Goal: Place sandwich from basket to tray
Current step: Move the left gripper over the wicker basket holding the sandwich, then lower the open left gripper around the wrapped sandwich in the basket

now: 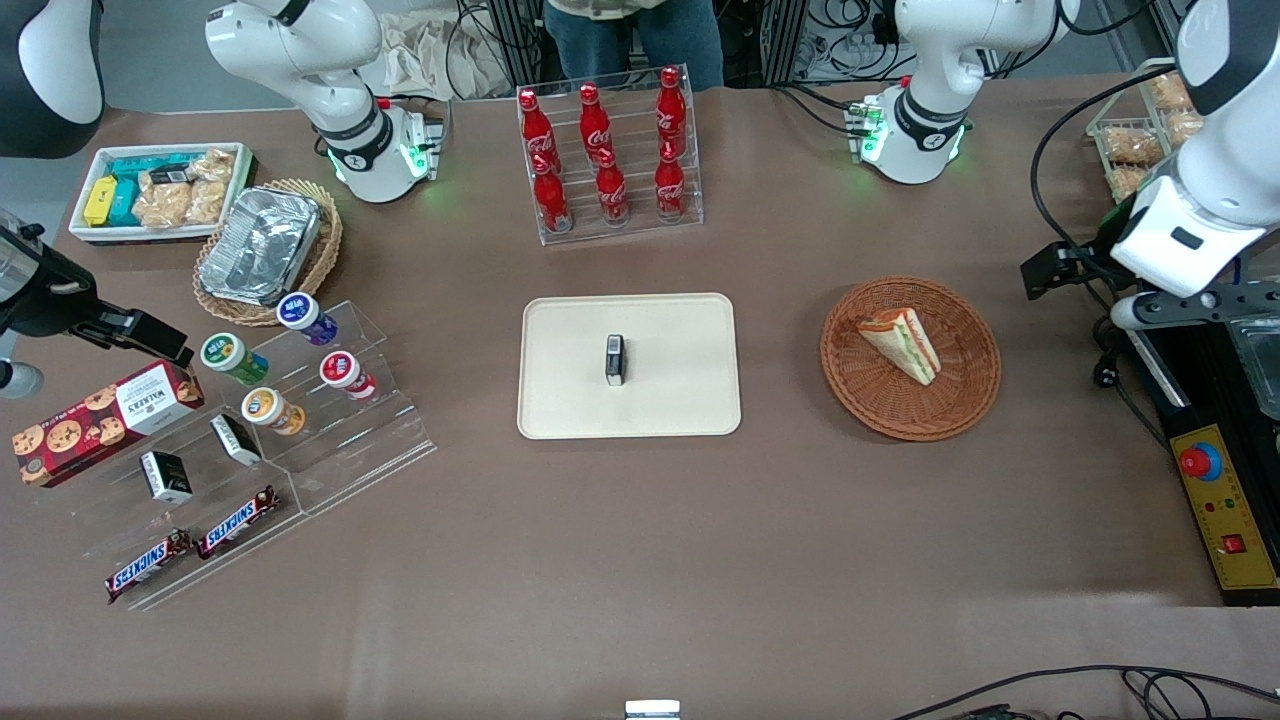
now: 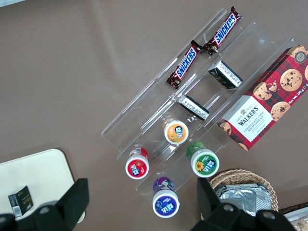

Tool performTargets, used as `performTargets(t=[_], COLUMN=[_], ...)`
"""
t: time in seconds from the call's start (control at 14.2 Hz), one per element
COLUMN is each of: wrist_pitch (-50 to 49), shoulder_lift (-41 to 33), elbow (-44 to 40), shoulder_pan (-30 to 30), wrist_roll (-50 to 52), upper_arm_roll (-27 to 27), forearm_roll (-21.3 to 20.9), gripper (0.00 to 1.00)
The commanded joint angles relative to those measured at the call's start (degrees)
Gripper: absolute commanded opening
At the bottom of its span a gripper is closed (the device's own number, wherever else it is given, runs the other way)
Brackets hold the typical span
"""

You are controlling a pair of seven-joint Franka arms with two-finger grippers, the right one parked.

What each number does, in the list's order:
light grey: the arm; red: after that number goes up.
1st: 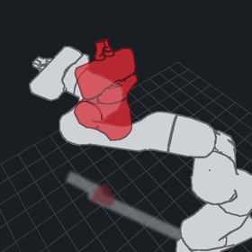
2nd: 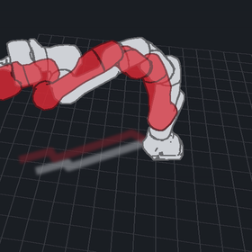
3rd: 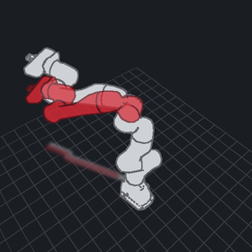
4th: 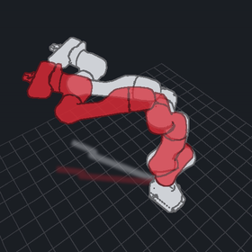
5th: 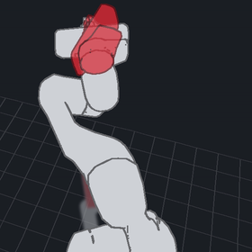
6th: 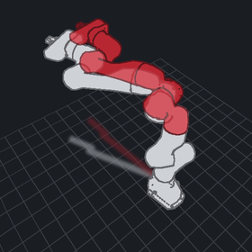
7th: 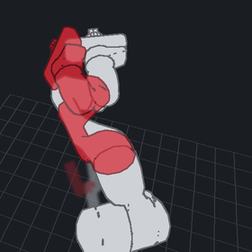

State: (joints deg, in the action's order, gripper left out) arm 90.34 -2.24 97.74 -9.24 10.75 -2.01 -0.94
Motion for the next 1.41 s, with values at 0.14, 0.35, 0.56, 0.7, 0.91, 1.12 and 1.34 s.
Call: performTargets(t=[0.14, 0.35, 0.56, 0.7, 0.91, 1.12, 1.34], wrist_pitch=[0.2, 0.2, 0.2, 0.2, -0.3, 3.1, 13.0], shoulder_lift=[-1.6, -1.8, -1.6, -1.1, -0.8, -4.3, -11.7], elbow=[2.5, 2.2, 2.2, 2.6, 2.9, 8.9, 21.6], shoulder_pan=[-1.3, -1.0, -0.9, -1.0, -0.8, -1.0, -1.3], wrist_roll=[0.1, 0.1, 0.1, 0.0, -0.4, -0.1, 0.2], upper_arm_roll=[0.3, 0.3, 0.3, 0.3, 0.2, 0.3, 0.3], forearm_roll=[0.0, -0.3, 0.1, -0.2, -0.5, 0.7, 2.2], gripper=[1.00, 1.00, 1.00, 1.00, 1.00, 1.00, 1.00])
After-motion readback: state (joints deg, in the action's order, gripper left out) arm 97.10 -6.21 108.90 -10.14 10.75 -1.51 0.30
